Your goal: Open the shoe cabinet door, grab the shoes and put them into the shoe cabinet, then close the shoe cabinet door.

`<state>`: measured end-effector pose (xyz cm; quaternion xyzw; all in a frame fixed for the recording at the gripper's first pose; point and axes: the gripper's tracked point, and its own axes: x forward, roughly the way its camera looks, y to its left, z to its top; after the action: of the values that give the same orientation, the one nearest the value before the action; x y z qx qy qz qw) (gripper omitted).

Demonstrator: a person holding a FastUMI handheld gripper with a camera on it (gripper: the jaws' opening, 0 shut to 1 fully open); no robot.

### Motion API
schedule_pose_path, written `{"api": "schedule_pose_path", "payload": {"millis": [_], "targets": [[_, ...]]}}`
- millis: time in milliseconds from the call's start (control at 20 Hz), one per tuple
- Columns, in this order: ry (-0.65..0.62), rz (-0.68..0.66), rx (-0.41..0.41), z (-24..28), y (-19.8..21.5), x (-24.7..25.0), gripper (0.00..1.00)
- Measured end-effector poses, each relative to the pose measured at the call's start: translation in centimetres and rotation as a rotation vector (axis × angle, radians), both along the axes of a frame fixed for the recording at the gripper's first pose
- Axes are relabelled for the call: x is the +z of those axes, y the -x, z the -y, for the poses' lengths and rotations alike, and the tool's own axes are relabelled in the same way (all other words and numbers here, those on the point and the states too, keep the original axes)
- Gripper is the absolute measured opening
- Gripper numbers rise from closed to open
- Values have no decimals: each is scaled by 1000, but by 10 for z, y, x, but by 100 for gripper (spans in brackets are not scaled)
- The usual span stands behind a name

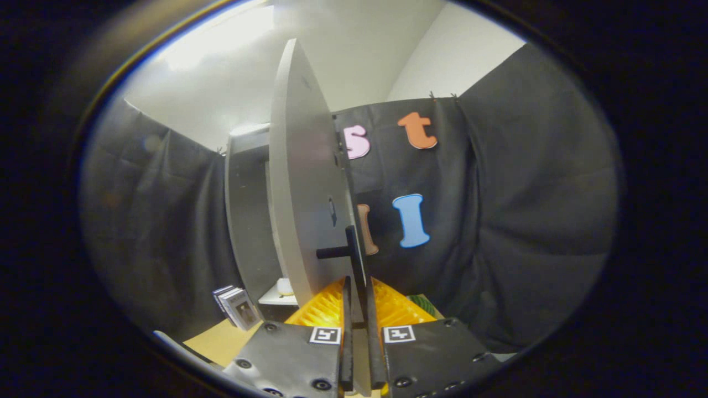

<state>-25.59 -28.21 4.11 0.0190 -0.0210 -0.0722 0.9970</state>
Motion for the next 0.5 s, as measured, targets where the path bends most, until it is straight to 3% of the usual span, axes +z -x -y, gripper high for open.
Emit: {"api": "schedule_pose_path", "payload": {"millis": [300, 500], "targets": [[-6, 17, -111, 44, 14, 4, 14], [5, 35, -142, 51, 25, 9, 14]]}}
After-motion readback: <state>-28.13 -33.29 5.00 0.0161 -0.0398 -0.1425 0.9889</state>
